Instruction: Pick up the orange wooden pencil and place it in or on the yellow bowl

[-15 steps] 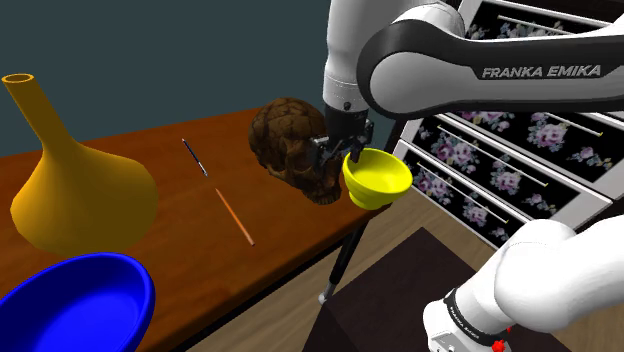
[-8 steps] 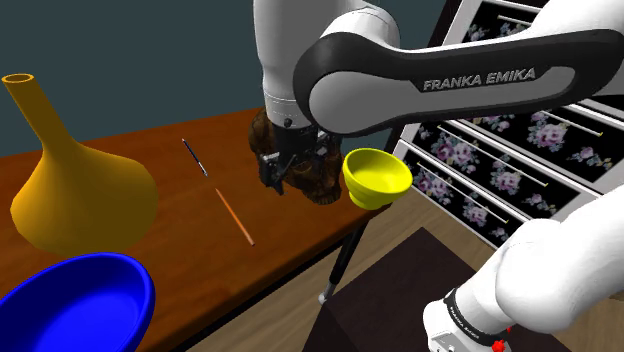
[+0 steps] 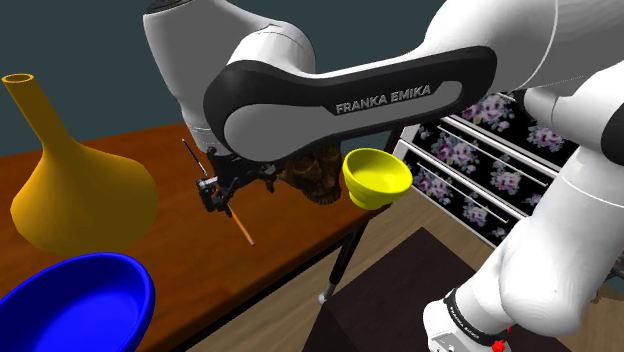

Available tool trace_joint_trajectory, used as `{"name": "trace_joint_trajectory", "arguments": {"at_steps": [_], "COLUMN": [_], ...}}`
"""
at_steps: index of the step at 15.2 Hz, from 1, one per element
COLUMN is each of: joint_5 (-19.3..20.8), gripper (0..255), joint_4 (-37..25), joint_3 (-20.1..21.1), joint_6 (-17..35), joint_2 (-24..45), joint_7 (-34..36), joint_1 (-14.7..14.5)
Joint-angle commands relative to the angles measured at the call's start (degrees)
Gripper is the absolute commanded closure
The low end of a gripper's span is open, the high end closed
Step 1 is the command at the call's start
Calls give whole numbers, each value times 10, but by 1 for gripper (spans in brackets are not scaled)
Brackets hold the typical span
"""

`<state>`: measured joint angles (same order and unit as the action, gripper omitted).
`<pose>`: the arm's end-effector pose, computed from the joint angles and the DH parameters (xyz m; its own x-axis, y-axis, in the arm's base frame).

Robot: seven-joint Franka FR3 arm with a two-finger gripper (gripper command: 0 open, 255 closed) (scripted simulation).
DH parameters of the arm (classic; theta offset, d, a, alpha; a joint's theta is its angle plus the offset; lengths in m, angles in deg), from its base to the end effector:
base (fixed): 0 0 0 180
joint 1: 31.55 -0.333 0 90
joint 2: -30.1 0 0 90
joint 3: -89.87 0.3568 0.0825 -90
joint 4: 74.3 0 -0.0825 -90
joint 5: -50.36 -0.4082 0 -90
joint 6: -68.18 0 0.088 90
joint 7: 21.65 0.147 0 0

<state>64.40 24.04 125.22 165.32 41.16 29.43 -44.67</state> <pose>0.4464 0.4235 0.4681 0.9999 0.0060 -0.0161 0.0093 -0.9766 0.2147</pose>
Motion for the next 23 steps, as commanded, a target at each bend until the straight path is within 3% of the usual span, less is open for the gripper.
{"name": "trace_joint_trajectory", "arguments": {"at_steps": [1,2,10,18,19,23], "joint_5": [30,43,44,44,44,44], "gripper": [0,0,0,0,255,255], "joint_4": [-56,-82,-19,-19,-19,-19], "joint_3": [5,5,-1,-1,-1,-1], "joint_6": [-21,-31,28,28,28,28], "joint_2": [56,80,75,75,75,75], "joint_7": [29,39,42,42,42,42], "joint_1": [-27,-41,-30,-30,-30,-30]}}
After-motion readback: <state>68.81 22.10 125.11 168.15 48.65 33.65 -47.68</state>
